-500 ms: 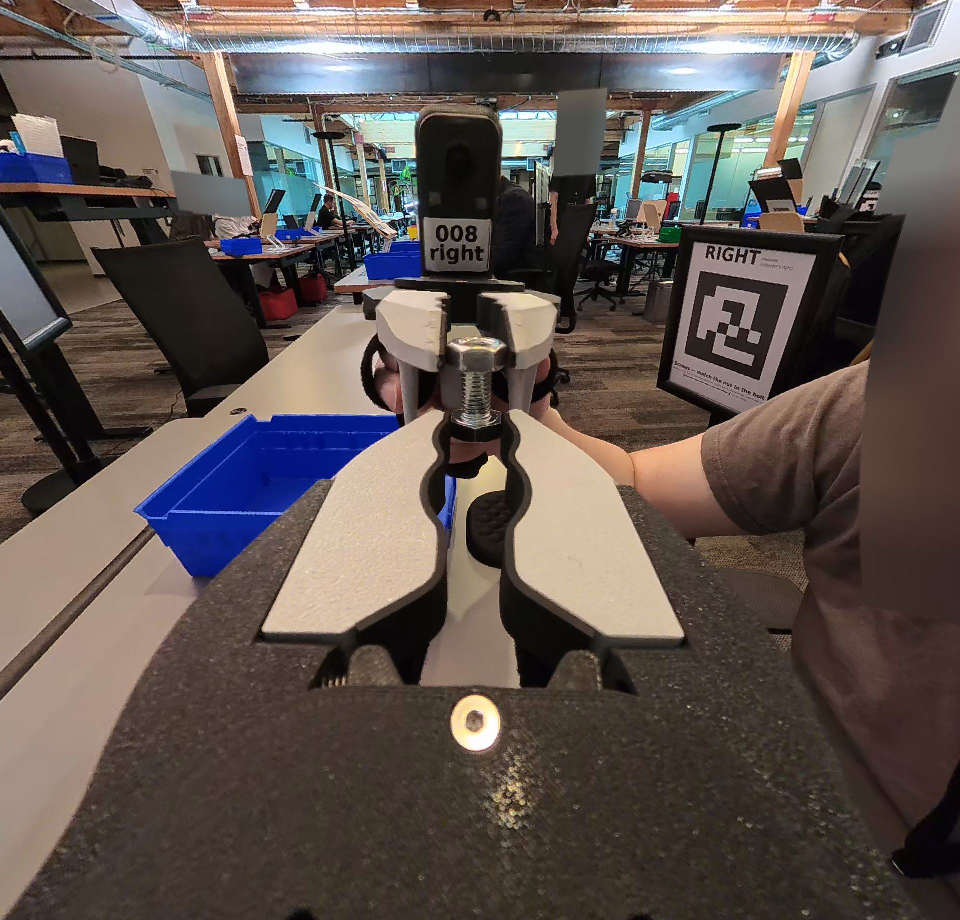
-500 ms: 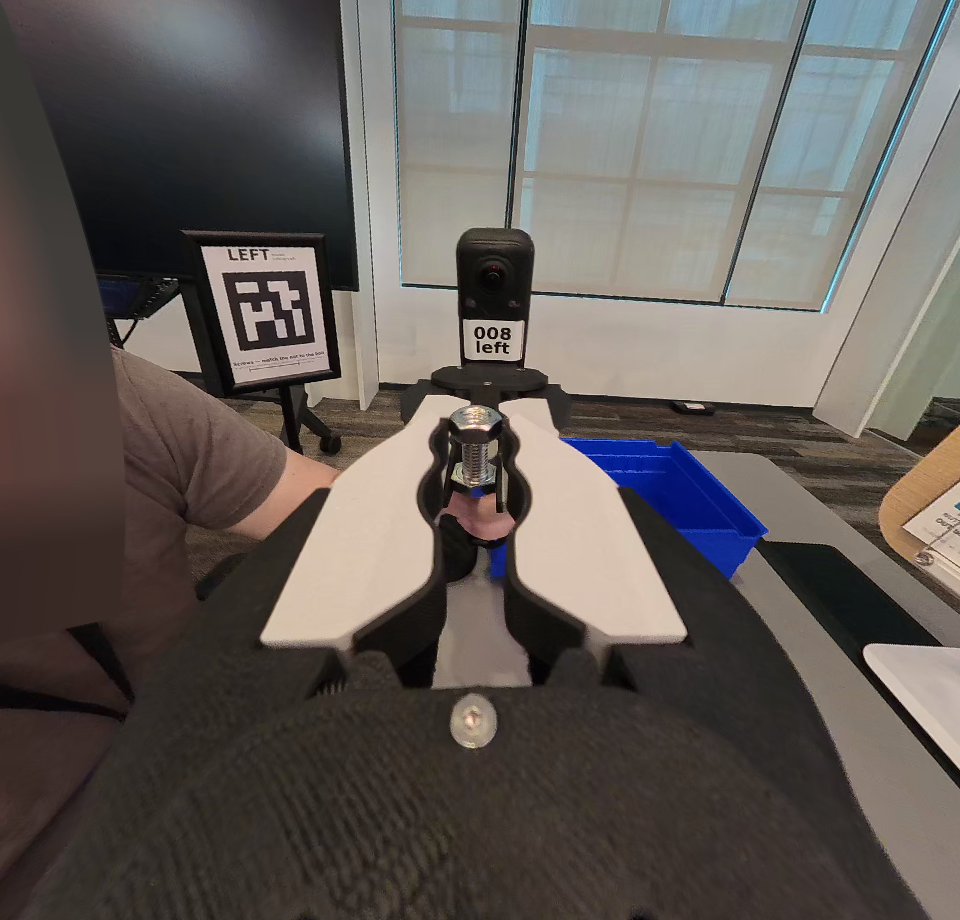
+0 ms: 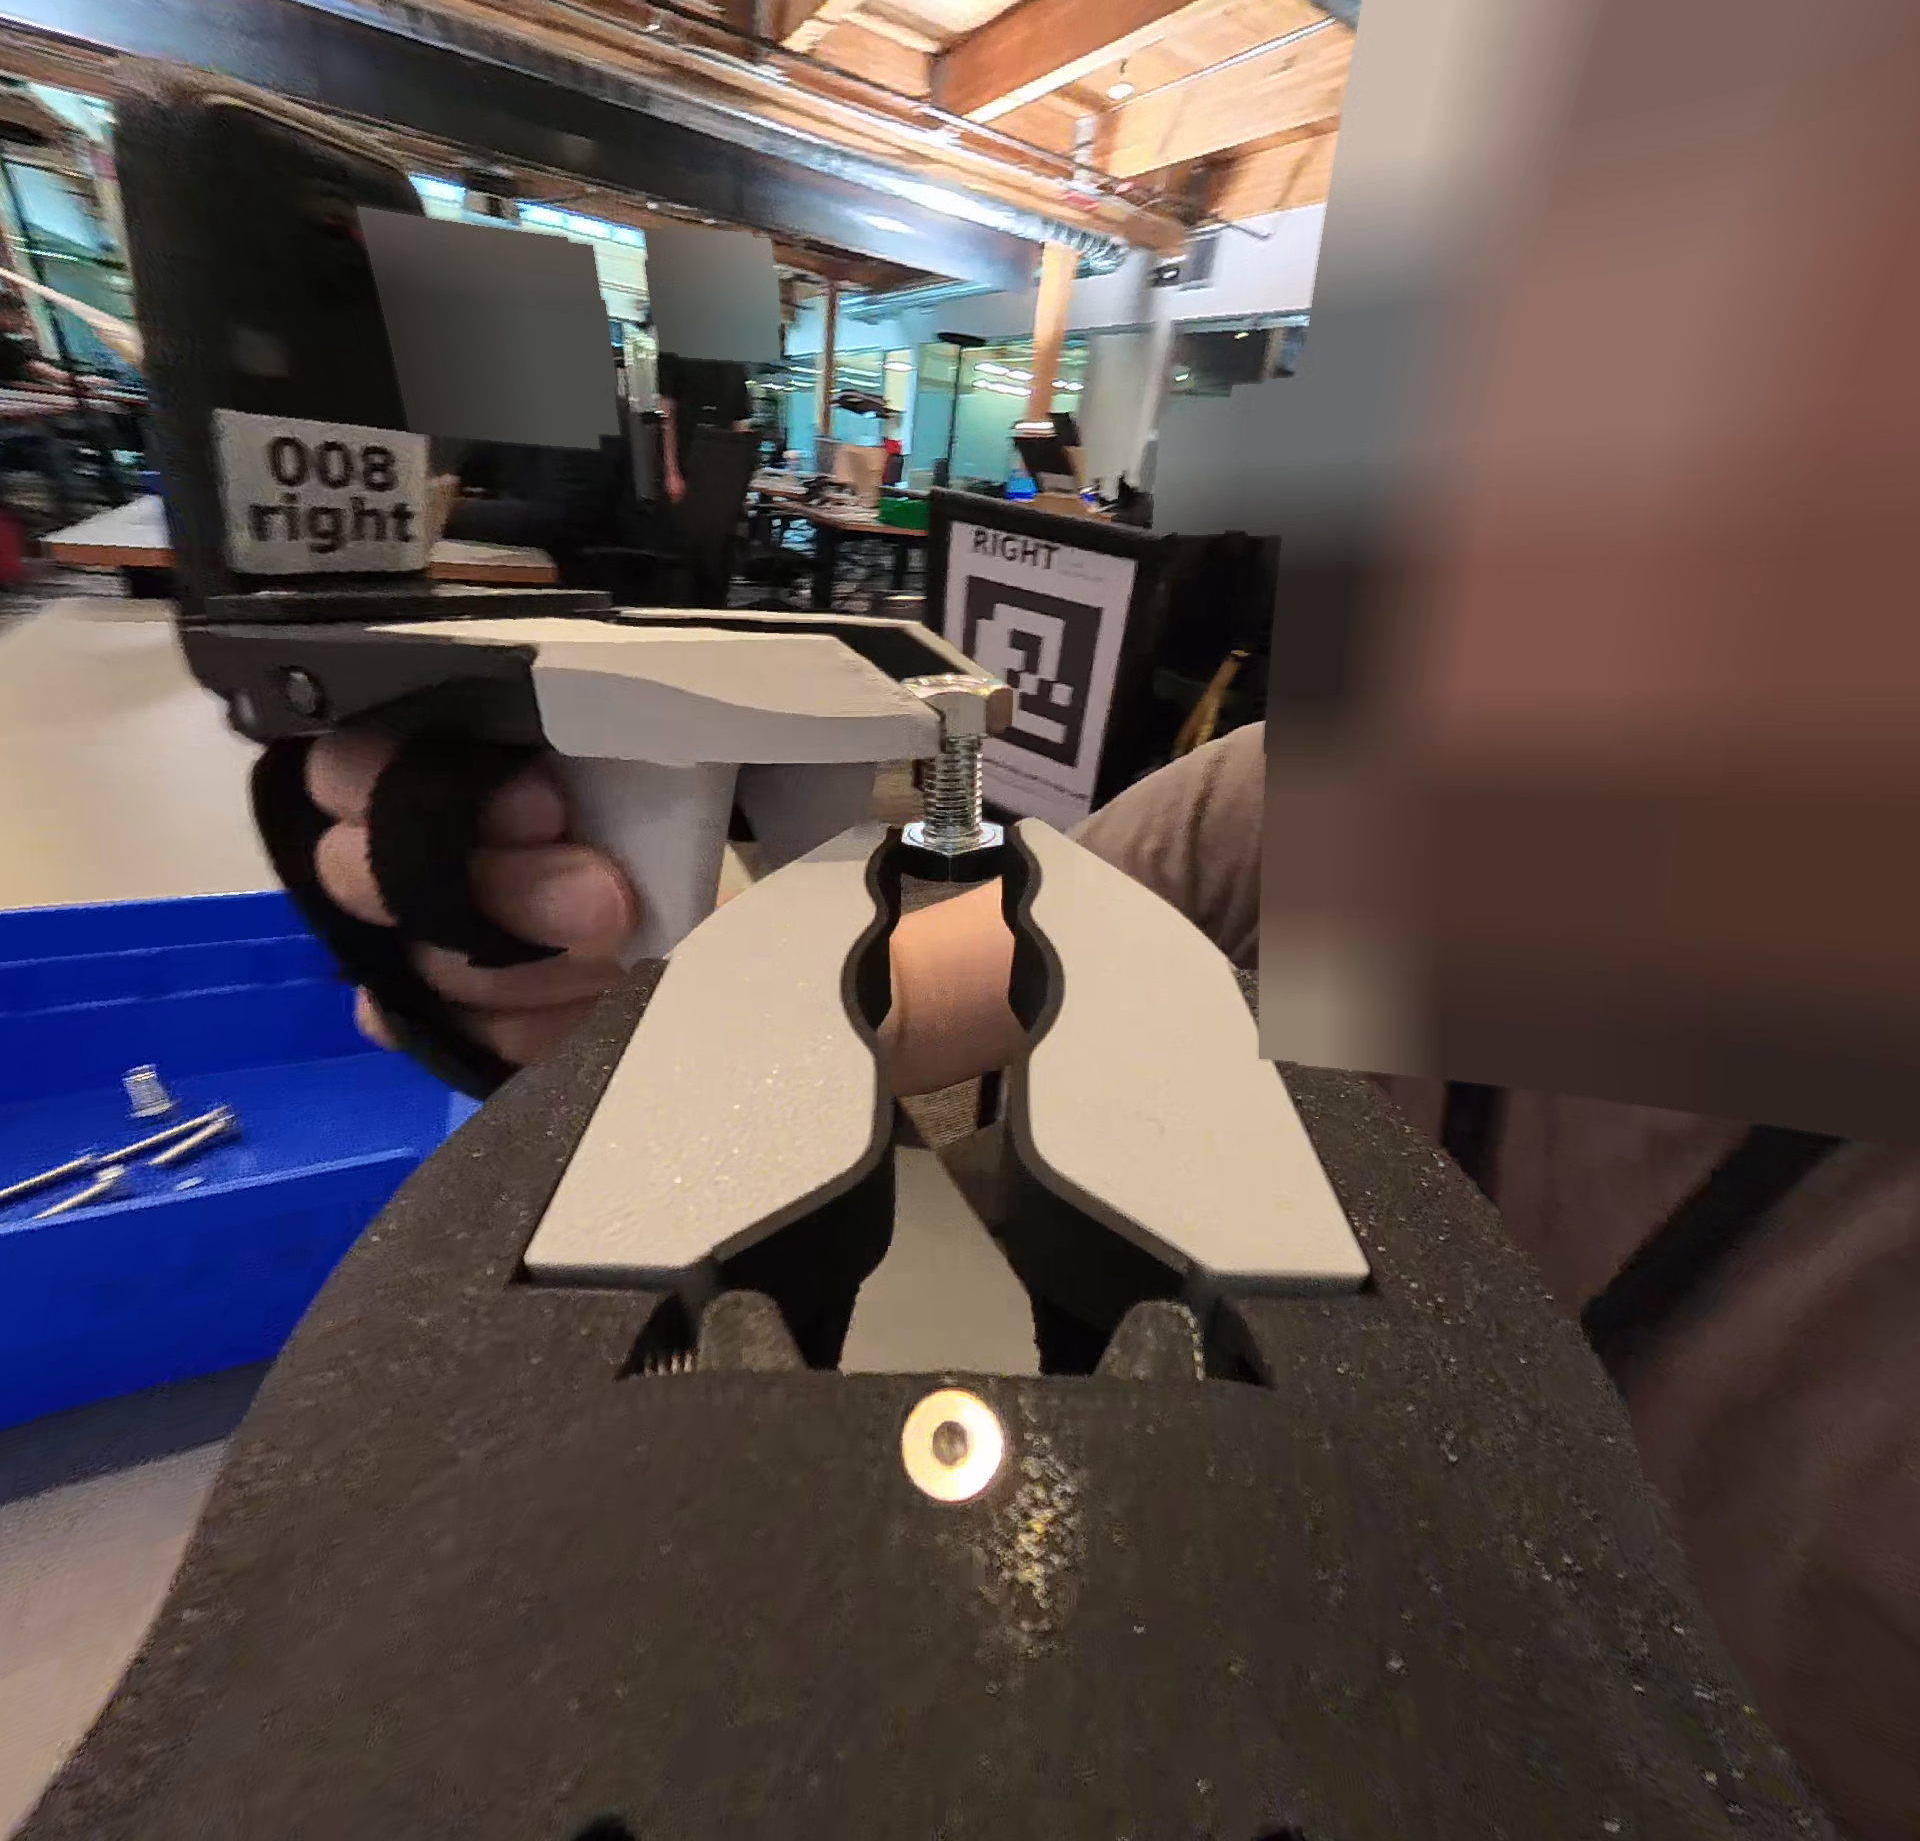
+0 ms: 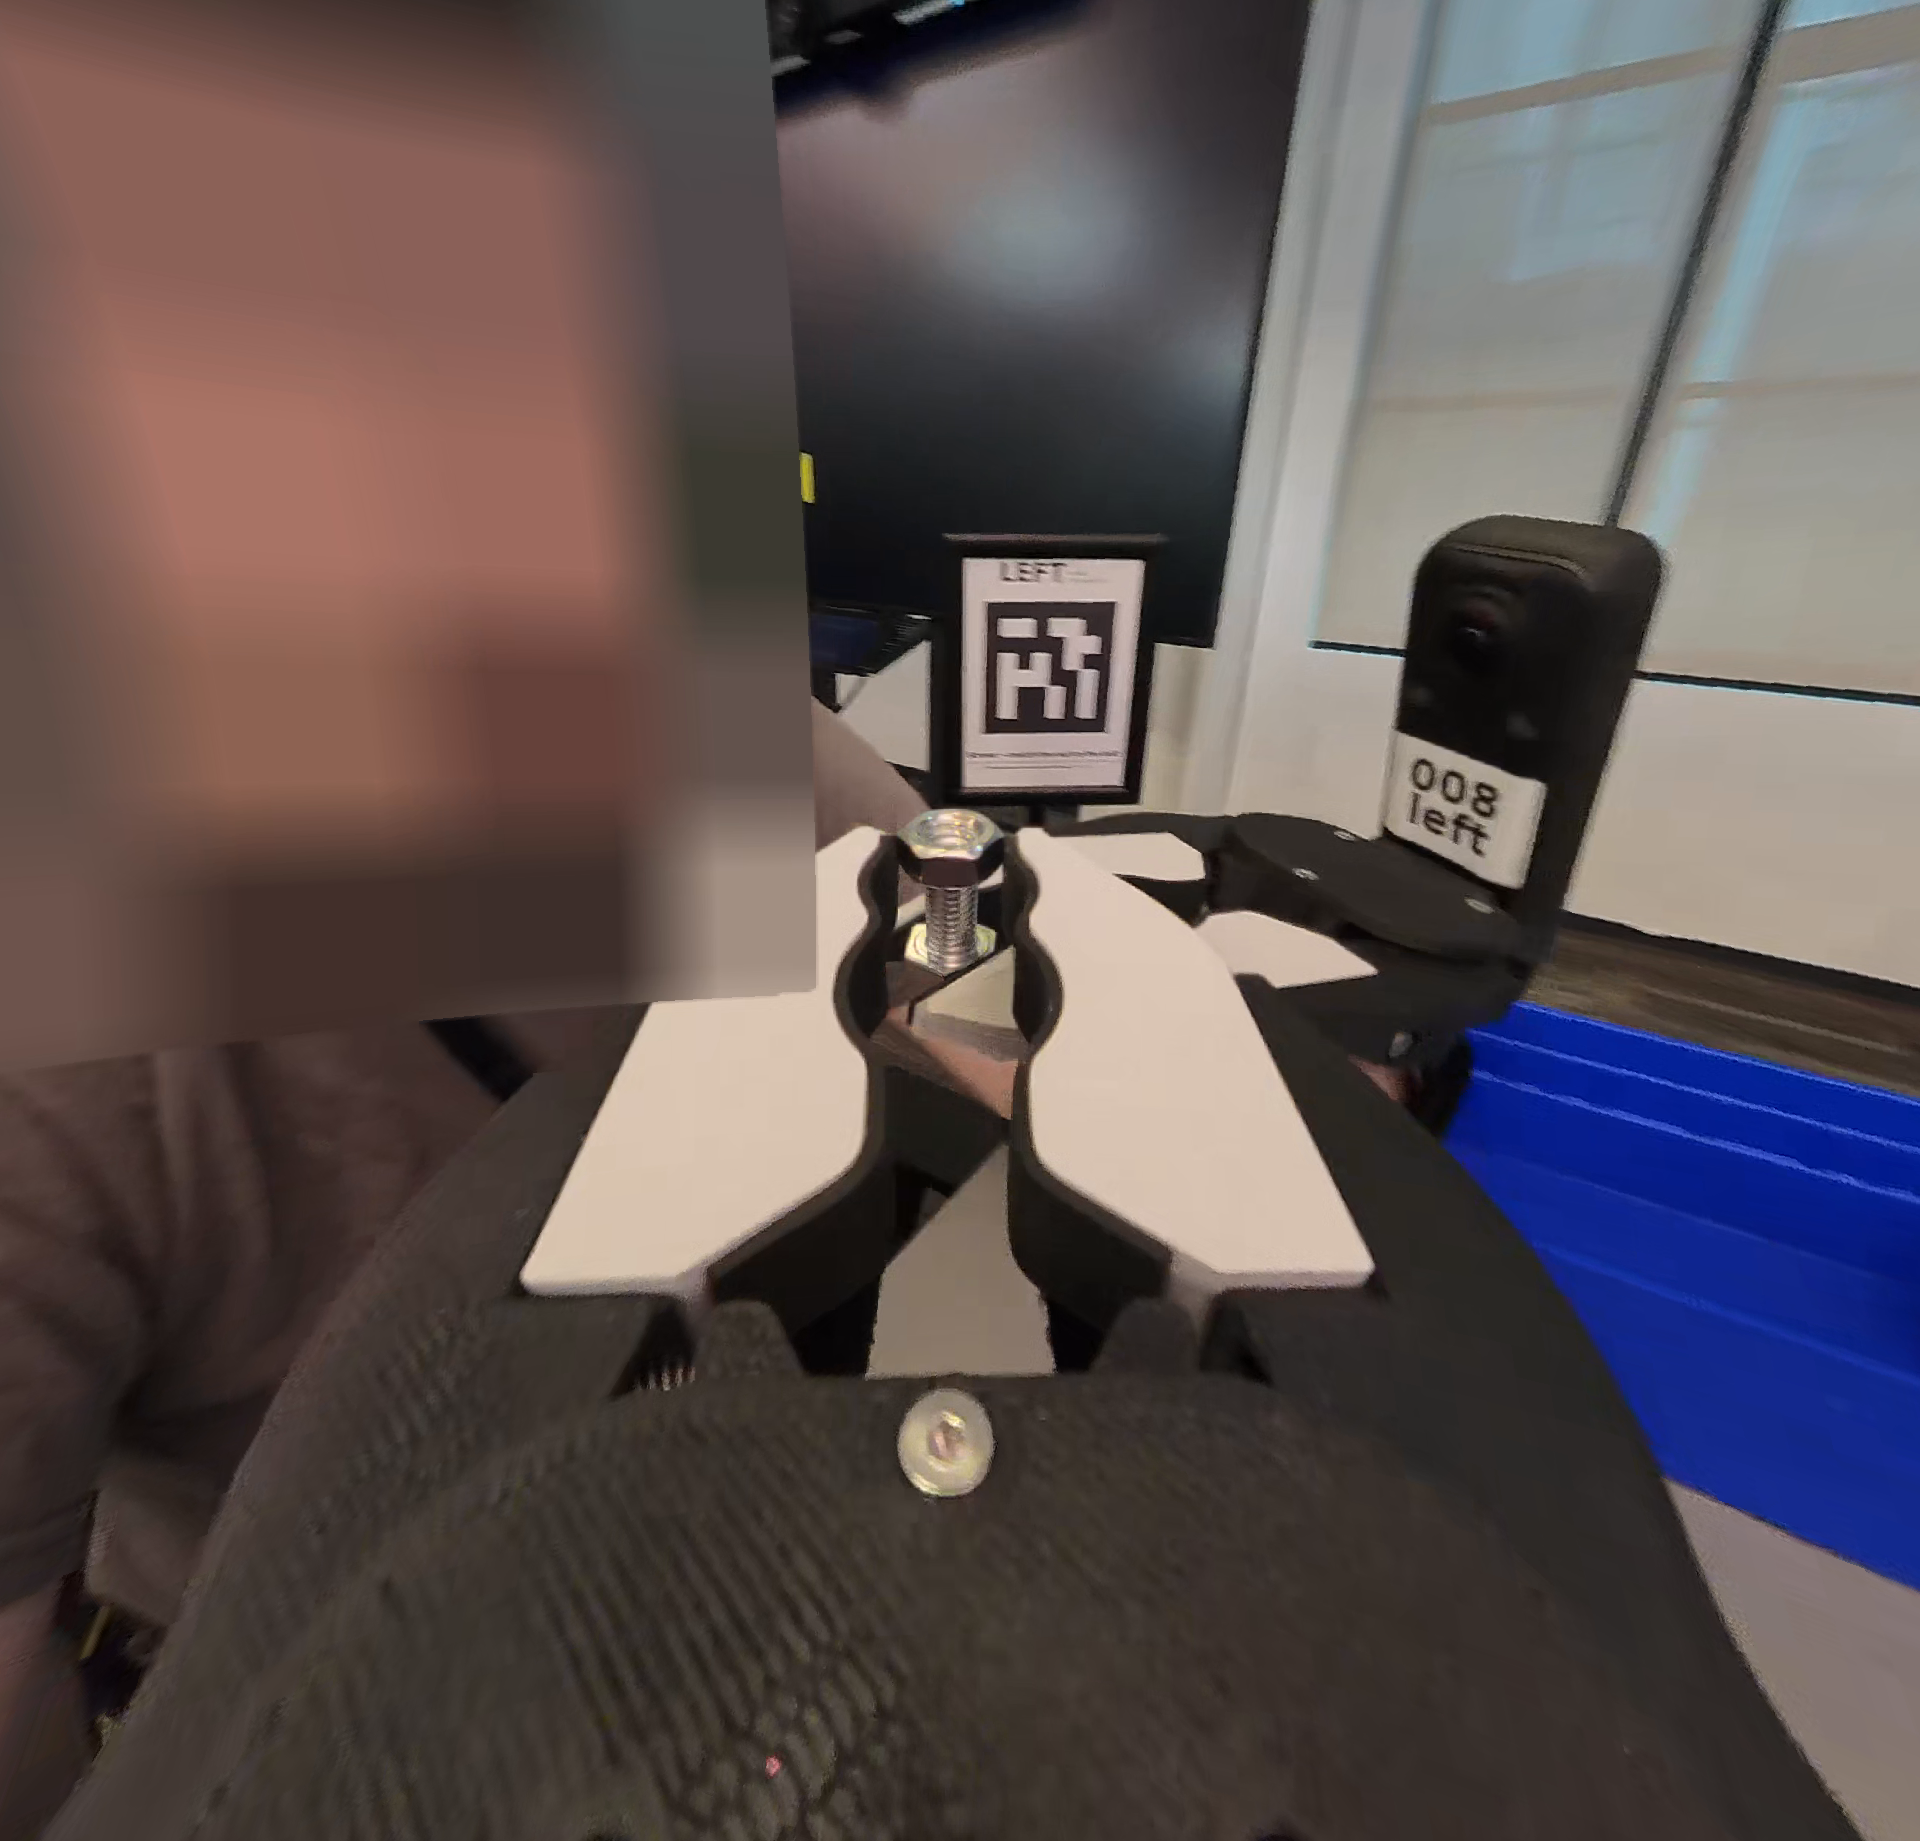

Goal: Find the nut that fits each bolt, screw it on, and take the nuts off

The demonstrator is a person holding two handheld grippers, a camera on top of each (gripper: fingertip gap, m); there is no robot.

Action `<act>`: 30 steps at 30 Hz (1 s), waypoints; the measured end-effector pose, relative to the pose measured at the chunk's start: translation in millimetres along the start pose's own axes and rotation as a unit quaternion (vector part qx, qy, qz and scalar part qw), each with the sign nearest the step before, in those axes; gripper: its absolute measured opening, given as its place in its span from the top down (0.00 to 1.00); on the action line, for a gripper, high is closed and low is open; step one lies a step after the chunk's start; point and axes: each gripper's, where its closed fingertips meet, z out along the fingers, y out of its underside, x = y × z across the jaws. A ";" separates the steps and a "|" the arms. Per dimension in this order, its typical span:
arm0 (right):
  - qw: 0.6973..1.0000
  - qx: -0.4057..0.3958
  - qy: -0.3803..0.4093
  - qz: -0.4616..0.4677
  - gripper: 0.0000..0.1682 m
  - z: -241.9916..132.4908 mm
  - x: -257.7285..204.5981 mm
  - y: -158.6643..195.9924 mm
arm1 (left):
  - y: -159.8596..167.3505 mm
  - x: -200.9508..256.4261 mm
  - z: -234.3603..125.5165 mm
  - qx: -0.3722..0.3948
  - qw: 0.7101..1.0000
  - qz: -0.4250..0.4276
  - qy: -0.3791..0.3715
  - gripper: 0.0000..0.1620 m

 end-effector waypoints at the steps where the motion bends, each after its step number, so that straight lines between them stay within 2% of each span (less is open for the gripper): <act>1: 1.000 0.005 -0.014 0.006 0.88 0.6 -2.4 0.4 | 0.8 1.9 1.6 0.002 1.000 -0.006 0.010 0.89; 8: 0.998 0.030 -0.052 0.029 0.88 3.2 -5.0 1.7 | 2.5 6.6 2.1 0.004 0.999 -0.022 0.038 0.89; 11: 0.998 0.037 -0.037 0.024 0.88 0.6 -0.4 0.0 | 0.3 1.9 0.1 0.008 1.000 -0.018 0.021 0.89; 12: 0.999 0.034 -0.021 0.016 0.84 -0.8 2.6 -0.8 | -0.4 -0.7 -1.4 0.008 1.000 -0.014 0.011 0.89; 15: 0.998 0.030 0.049 -0.012 0.71 -9.6 14.0 -9.8 | -10.8 -12.8 -10.3 0.027 0.999 0.003 -0.042 0.89; 17: 0.989 0.038 0.131 -0.053 0.70 -18.9 26.6 -22.9 | -19.6 -31.2 -22.2 0.041 0.991 0.028 -0.123 0.89; 18: 0.977 0.042 0.196 -0.077 0.70 -25.6 37.9 -30.3 | -23.7 -41.7 -30.0 0.046 0.983 0.048 -0.173 0.89; 20: 0.932 0.034 0.337 -0.126 0.70 -41.4 60.8 -38.9 | -28.1 -61.7 -46.3 0.040 0.956 0.091 -0.277 0.89; 22: 0.893 0.013 0.416 -0.172 0.72 -44.1 69.9 -38.8 | -31.1 -76.6 -62.2 0.032 0.922 0.127 -0.365 0.89; 25: 0.861 -0.011 0.478 -0.174 0.76 -38.5 80.2 -29.4 | -33.2 -82.7 -70.0 0.039 0.904 0.136 -0.403 0.89; 27: 0.855 -0.003 0.498 -0.147 0.76 -39.1 85.8 -23.5 | -30.9 -85.3 -70.5 0.035 0.902 0.133 -0.410 0.89; 30: 0.849 0.028 0.515 -0.116 0.77 -43.6 90.2 -19.9 | -29.4 -91.9 -76.4 0.023 0.880 0.152 -0.449 0.89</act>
